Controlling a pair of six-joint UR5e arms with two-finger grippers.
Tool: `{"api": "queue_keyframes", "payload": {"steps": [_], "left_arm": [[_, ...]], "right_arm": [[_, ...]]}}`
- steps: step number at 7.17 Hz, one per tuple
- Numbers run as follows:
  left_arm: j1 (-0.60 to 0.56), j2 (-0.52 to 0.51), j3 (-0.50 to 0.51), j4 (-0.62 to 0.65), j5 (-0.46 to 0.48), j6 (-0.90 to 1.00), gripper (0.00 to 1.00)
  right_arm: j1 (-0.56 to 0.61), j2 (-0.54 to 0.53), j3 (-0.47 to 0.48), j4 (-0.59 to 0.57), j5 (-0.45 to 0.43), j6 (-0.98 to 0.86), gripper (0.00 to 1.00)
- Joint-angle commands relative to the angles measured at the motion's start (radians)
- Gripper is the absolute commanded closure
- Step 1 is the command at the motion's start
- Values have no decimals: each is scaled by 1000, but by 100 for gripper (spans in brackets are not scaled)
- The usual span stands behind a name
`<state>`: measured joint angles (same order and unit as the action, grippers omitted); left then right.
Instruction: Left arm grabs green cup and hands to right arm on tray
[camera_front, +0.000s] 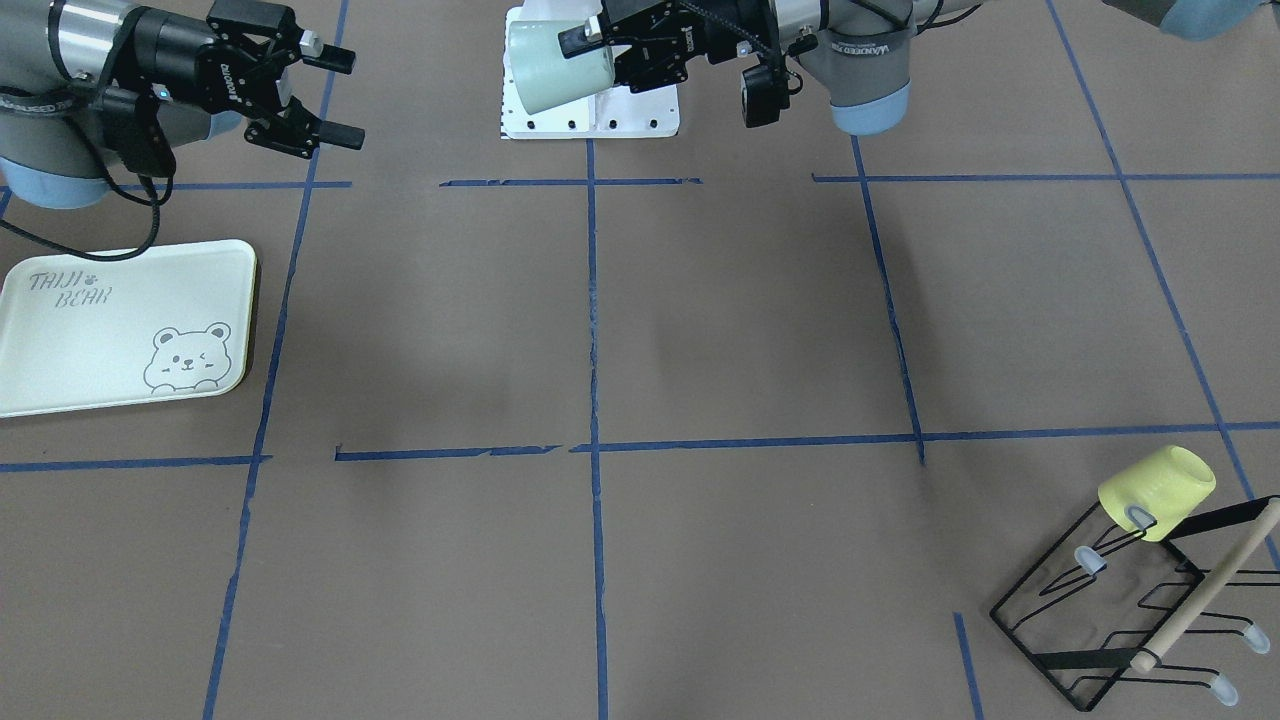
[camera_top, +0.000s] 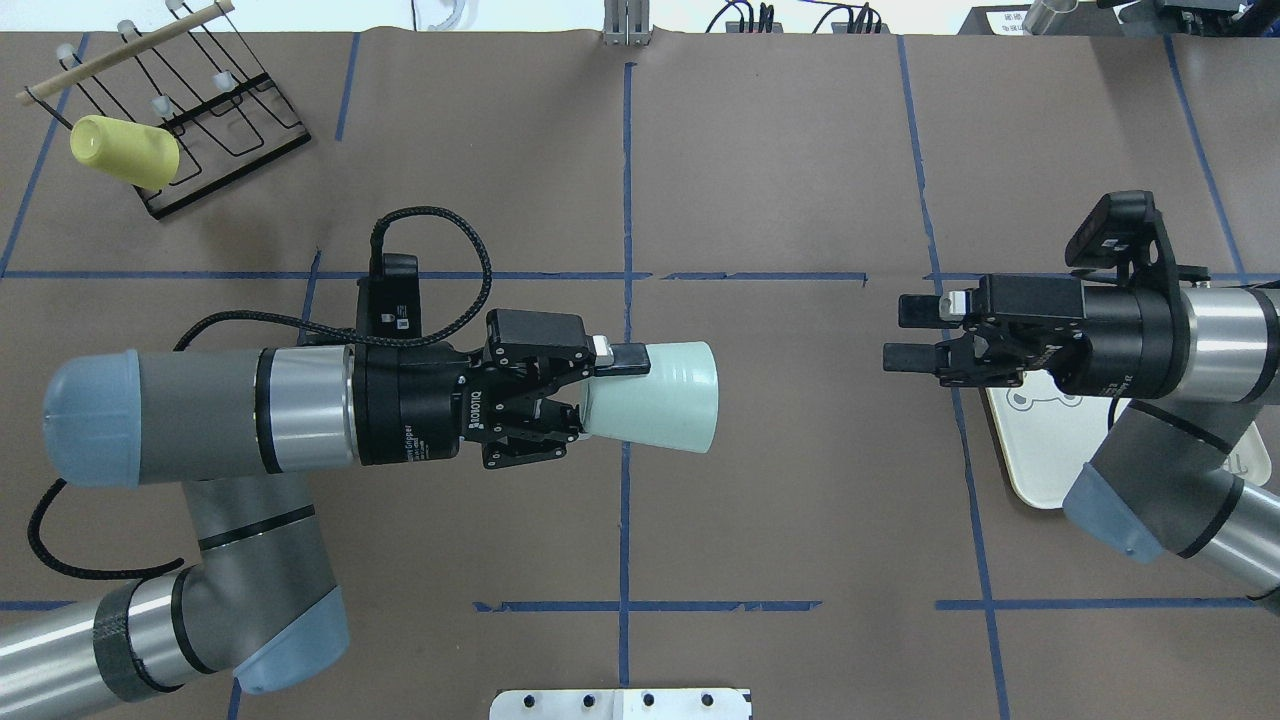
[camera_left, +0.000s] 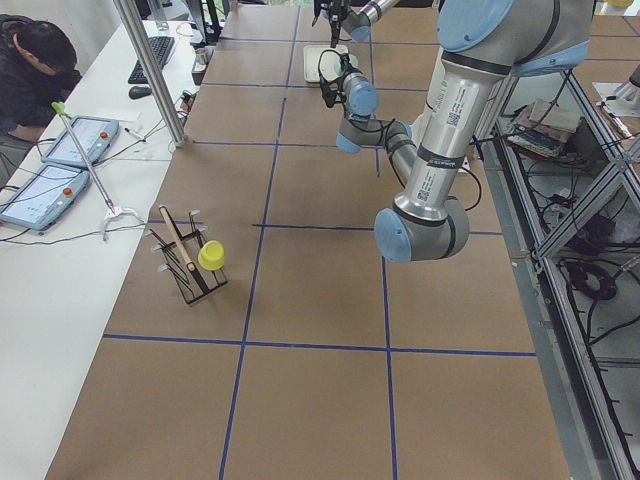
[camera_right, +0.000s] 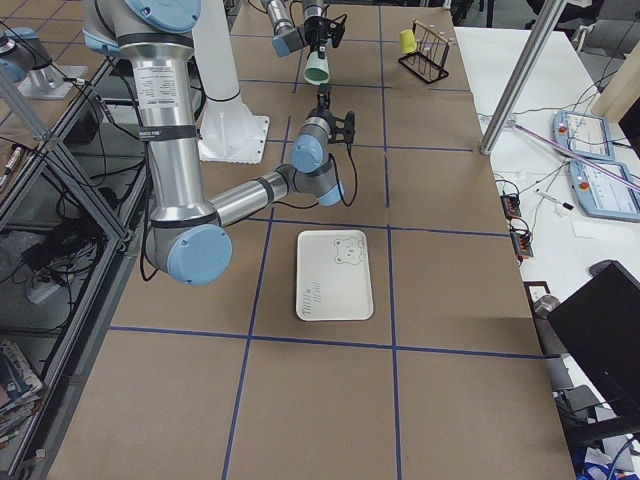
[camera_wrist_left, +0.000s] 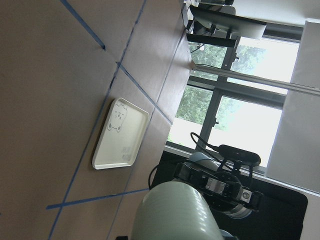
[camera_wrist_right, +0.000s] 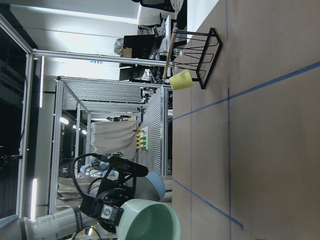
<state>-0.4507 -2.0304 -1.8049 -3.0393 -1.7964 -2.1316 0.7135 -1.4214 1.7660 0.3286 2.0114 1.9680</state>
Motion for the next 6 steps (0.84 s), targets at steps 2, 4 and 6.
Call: {"api": "queue_keyframes", "payload": {"steps": [2, 4, 6], "left_arm": [[3, -53, 156, -200, 0, -14, 59], [3, -56, 157, -202, 5, -31, 59], [4, -56, 163, -202, 15, -33, 59]], "right_arm": [[-54, 21, 12, 61, -62, 66, 4], [-92, 39, 3, 56, -88, 78, 9], [-156, 71, 3, 44, -117, 83, 12]]}}
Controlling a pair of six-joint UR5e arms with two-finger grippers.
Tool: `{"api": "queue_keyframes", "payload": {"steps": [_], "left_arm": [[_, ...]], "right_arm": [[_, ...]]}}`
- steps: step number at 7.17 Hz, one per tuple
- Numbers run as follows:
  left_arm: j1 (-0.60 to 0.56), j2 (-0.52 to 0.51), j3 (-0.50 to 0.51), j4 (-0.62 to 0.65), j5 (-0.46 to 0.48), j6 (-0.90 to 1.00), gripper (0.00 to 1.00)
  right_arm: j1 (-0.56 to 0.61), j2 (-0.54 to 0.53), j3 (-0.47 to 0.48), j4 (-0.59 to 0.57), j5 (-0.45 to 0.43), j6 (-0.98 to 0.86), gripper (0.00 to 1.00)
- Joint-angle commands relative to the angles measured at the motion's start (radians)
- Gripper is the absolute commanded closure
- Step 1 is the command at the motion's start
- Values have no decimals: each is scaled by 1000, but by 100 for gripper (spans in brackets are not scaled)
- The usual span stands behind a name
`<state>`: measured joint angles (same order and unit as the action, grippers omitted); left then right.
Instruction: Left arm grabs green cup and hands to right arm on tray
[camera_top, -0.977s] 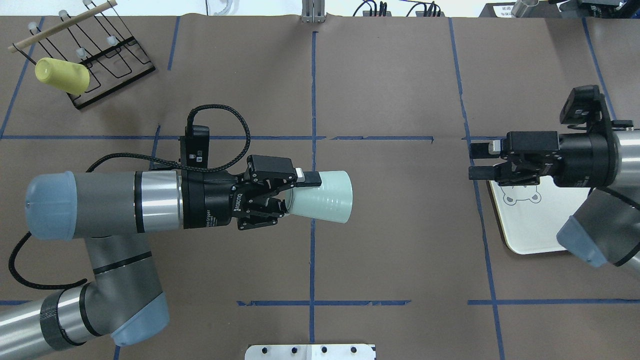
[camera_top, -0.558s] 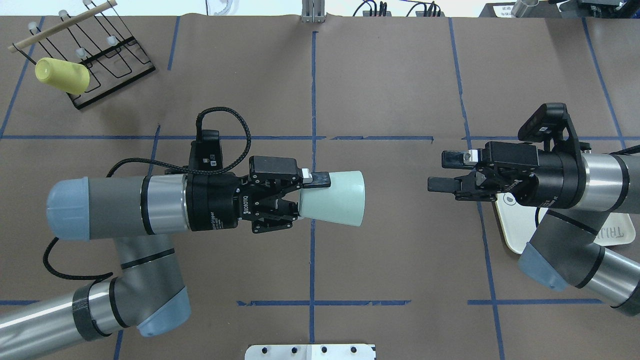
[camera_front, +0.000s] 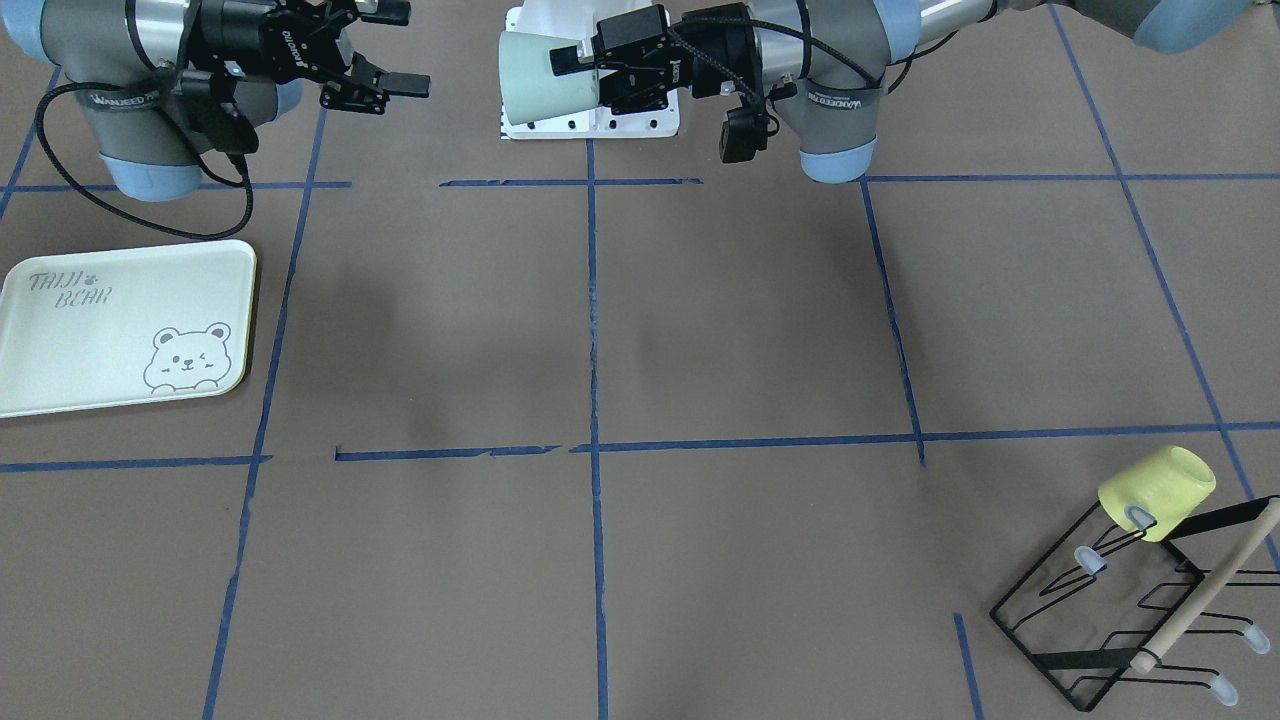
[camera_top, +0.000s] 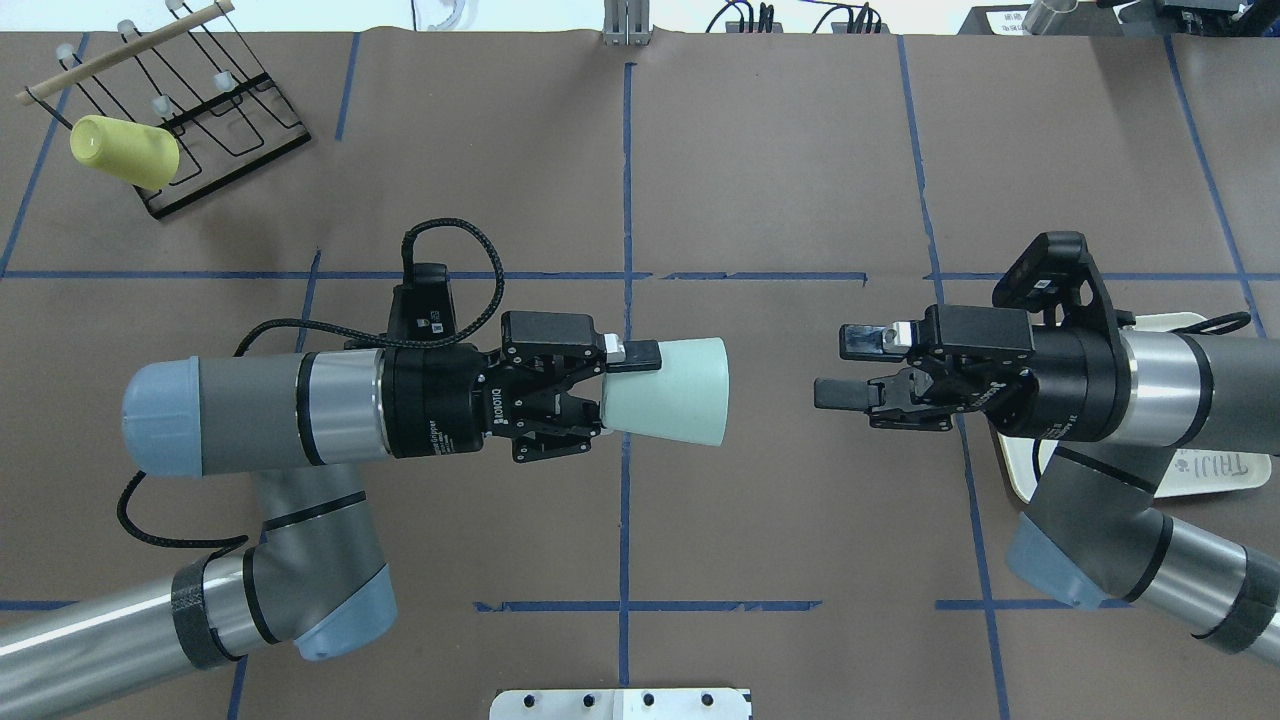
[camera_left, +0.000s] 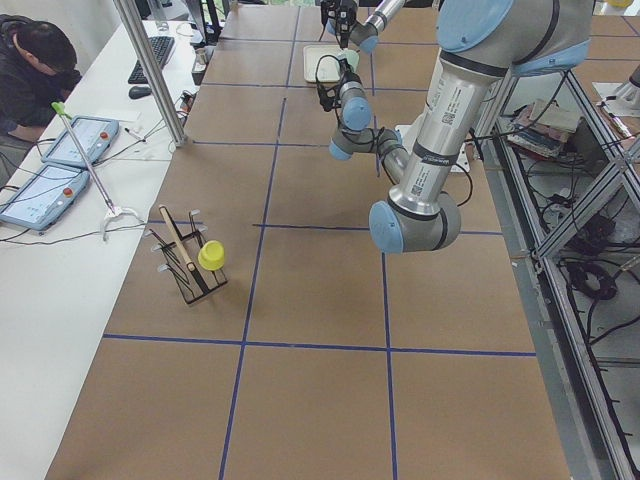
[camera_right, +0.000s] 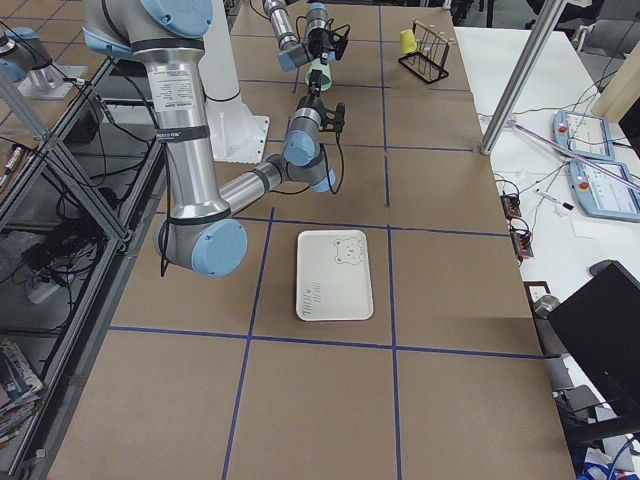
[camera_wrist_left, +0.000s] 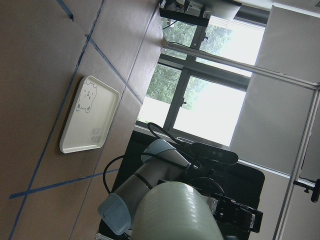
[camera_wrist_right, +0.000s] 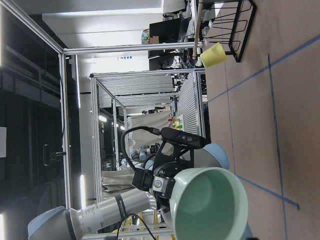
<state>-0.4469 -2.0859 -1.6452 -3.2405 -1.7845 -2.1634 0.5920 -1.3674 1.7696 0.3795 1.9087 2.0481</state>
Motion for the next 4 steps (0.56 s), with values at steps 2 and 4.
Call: {"api": "queue_keyframes", "payload": {"steps": [2, 4], "left_arm": [[1, 0, 14, -1, 4, -1, 59], [1, 0, 16, -1, 4, -3, 59]], "right_arm": [[-58, 48, 2, -36, -29, 4, 12], [-64, 97, 2, -99, -40, 4, 12]]}}
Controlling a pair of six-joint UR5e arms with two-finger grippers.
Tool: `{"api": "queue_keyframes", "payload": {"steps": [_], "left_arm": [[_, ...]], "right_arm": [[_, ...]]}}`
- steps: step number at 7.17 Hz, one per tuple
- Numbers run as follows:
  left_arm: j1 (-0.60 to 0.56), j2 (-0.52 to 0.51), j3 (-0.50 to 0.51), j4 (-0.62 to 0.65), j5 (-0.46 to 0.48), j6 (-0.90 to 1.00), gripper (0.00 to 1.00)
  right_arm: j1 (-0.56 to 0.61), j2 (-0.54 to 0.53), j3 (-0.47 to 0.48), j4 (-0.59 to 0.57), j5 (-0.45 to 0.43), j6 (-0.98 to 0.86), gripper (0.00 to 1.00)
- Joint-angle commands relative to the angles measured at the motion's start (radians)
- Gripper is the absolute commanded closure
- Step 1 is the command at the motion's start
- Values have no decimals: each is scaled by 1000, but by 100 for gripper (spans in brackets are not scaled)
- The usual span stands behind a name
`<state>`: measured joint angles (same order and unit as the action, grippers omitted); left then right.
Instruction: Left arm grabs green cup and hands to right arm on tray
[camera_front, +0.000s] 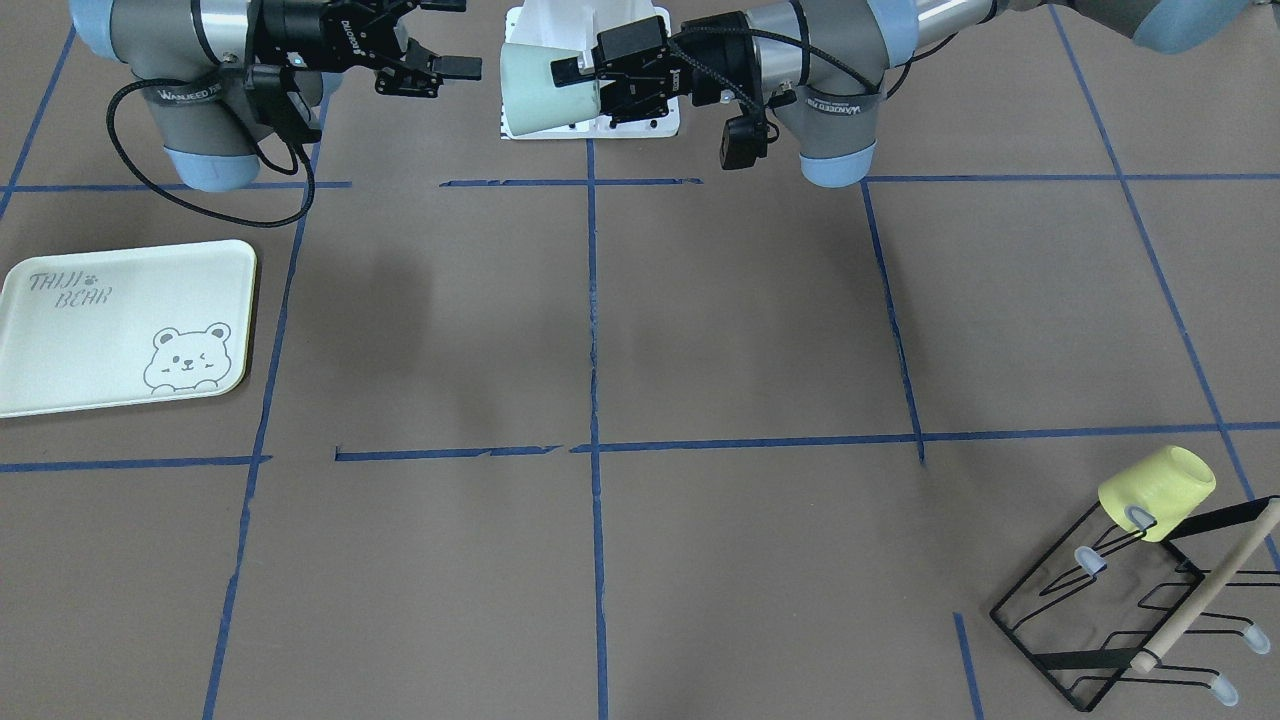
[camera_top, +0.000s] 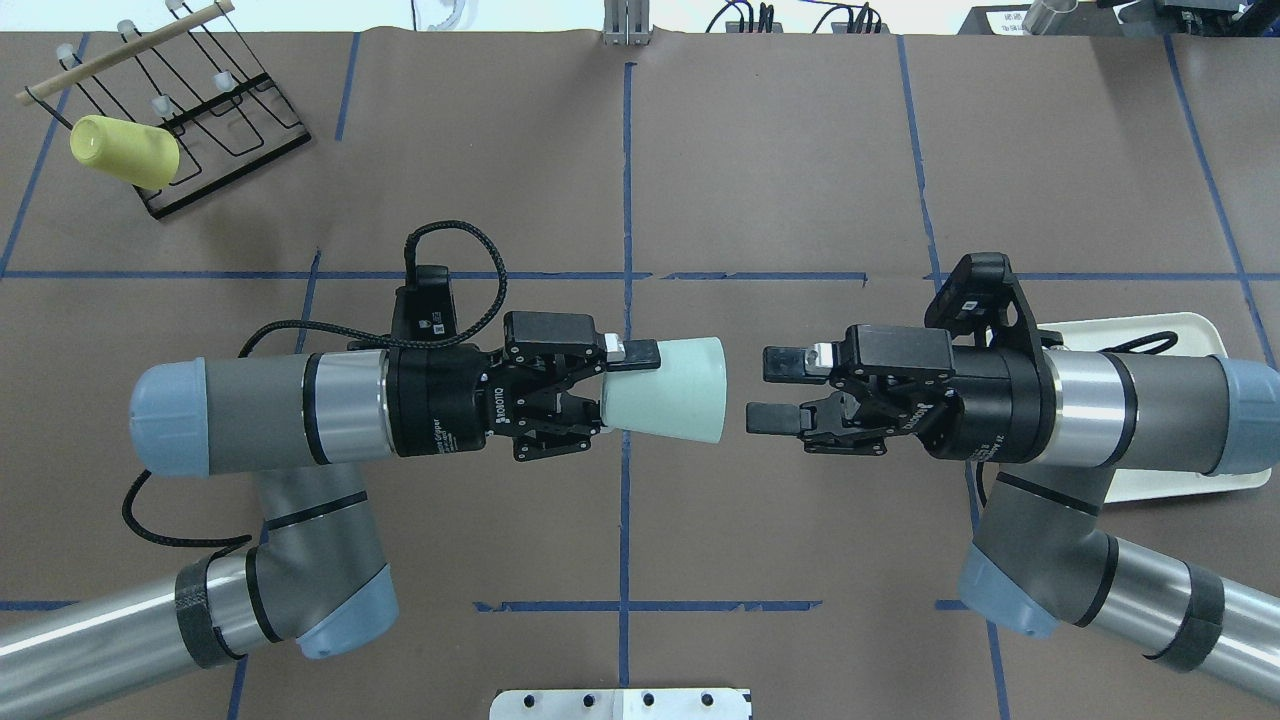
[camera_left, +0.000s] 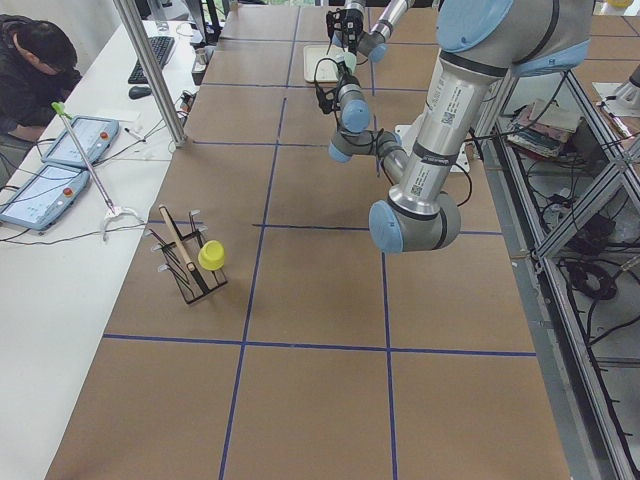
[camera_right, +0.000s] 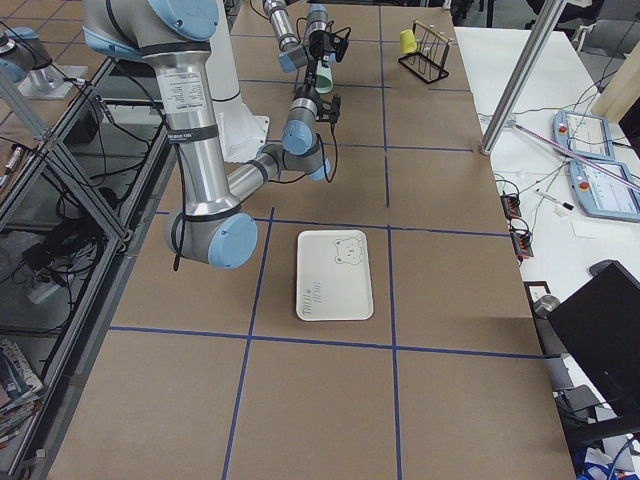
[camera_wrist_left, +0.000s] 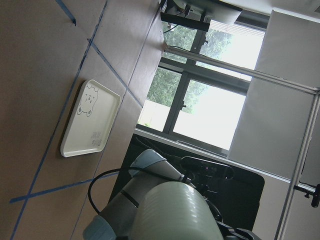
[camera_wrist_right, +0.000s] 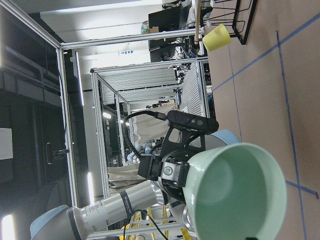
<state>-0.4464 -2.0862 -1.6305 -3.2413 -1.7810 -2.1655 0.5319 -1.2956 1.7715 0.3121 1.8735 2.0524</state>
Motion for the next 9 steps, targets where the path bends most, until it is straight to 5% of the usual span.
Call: {"api": "queue_keyframes", "payload": {"steps": [1, 7, 9], "left_arm": [[0, 0, 1, -2, -1, -5, 59], [9, -2, -2, -3, -2, -14, 59], [12, -2, -3, -3, -2, -14, 59]], "right_arm": [[-4, 36, 0, -51, -5, -1, 12], [-4, 55, -1, -100, -43, -9, 12], [-4, 55, -6, -107, -43, -8, 26]]}}
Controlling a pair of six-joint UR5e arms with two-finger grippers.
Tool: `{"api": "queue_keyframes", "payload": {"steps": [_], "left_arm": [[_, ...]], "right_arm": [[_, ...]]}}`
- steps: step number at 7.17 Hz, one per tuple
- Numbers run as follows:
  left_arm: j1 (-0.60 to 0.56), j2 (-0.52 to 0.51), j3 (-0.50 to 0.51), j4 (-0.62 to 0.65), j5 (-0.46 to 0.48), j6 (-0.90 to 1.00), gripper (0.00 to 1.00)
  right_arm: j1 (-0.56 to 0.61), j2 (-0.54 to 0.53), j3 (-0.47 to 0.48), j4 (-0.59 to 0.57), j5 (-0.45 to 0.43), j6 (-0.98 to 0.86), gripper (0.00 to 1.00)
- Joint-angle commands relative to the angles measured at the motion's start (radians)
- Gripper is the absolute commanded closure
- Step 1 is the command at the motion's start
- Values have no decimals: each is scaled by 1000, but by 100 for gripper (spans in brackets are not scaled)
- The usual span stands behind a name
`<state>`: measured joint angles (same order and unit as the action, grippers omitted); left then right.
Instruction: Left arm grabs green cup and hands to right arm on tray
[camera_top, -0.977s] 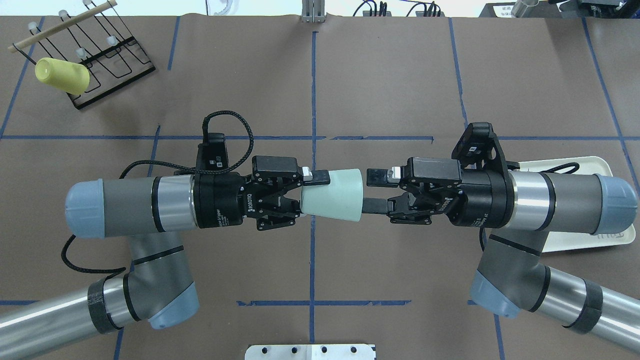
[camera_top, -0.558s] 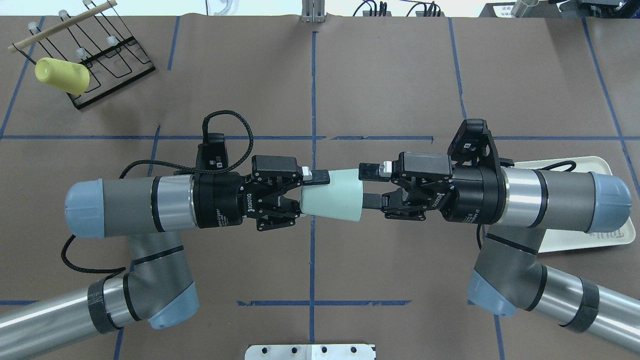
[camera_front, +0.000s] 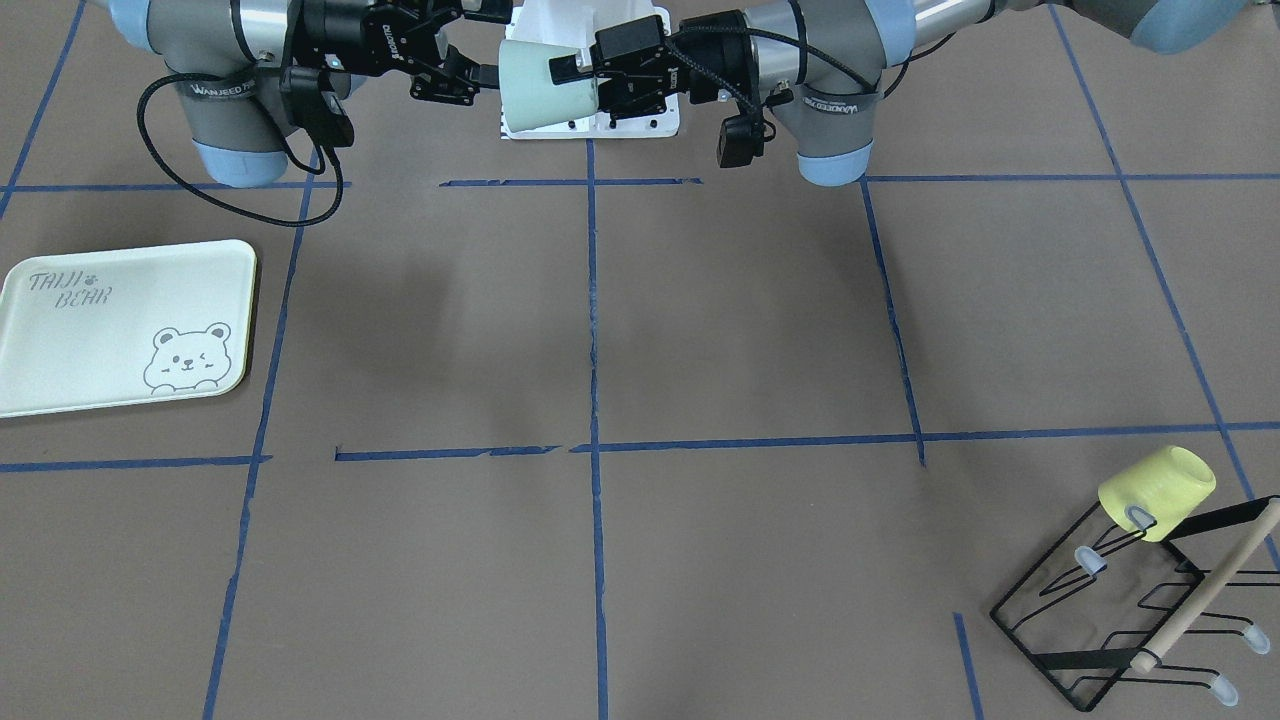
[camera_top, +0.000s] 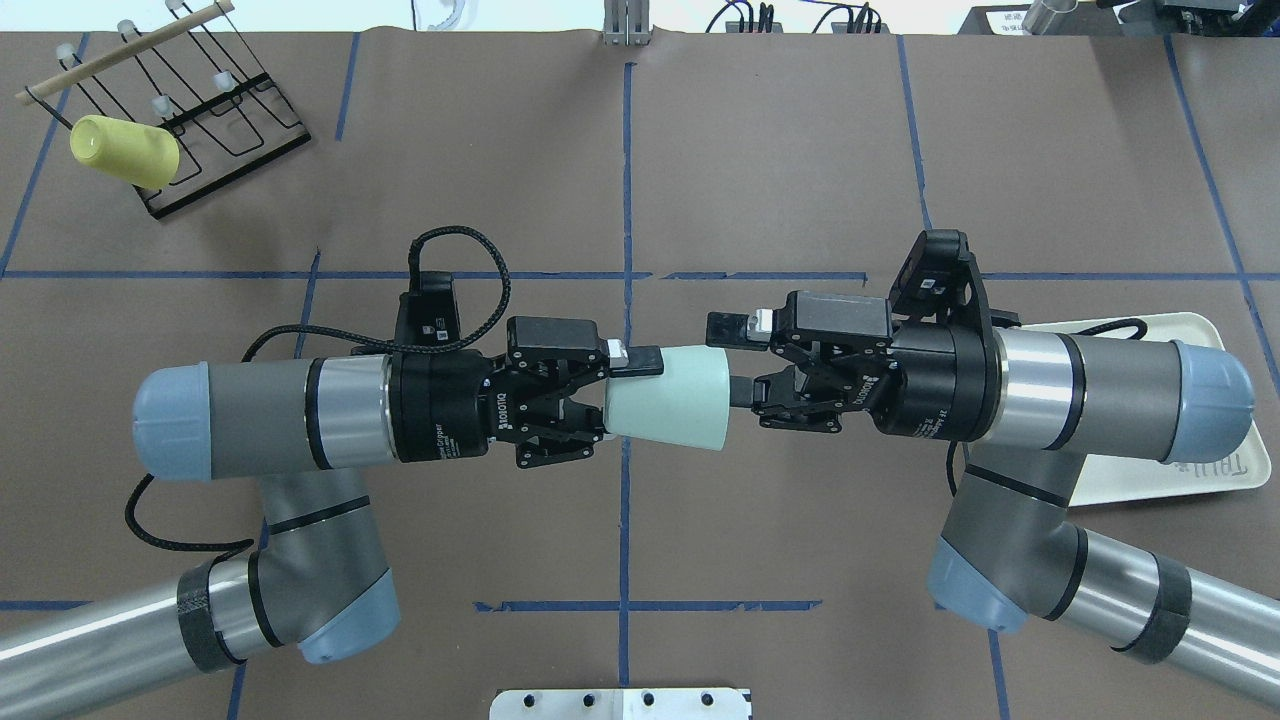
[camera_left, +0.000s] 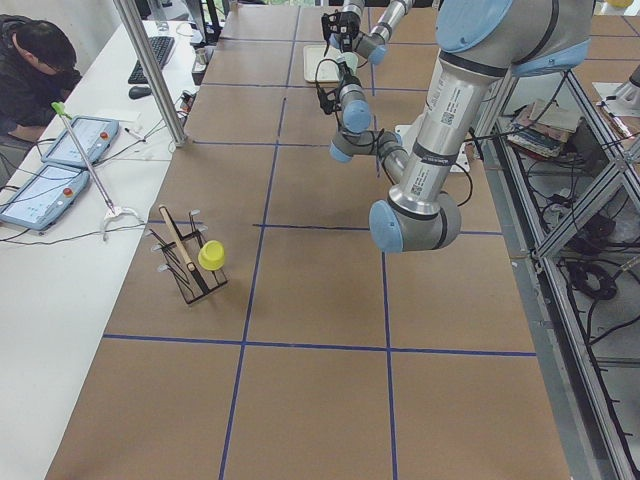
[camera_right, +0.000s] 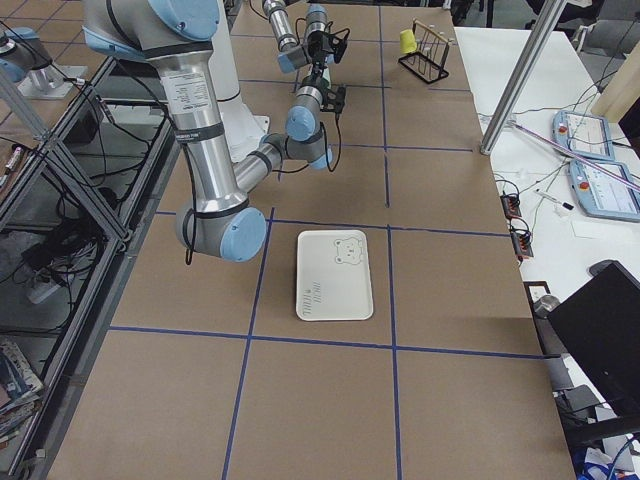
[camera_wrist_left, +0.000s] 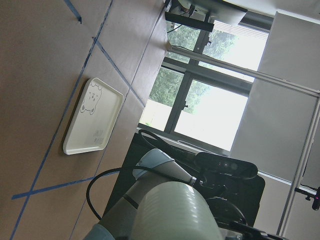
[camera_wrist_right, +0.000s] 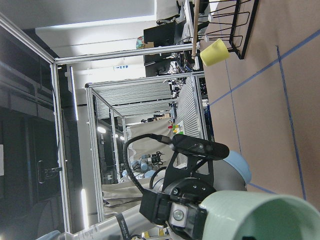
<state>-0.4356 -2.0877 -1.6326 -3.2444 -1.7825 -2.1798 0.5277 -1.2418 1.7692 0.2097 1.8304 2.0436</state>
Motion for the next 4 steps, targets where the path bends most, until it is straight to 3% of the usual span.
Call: {"api": "queue_keyframes", "payload": {"steps": [1, 4], "left_arm": [[1, 0, -3, 0, 0, 0, 59], [1, 1, -3, 0, 0, 0, 59]], "right_arm": [[0, -1, -5, -9, 0, 1, 31], [-2, -4, -13, -21, 1, 1, 50]]}}
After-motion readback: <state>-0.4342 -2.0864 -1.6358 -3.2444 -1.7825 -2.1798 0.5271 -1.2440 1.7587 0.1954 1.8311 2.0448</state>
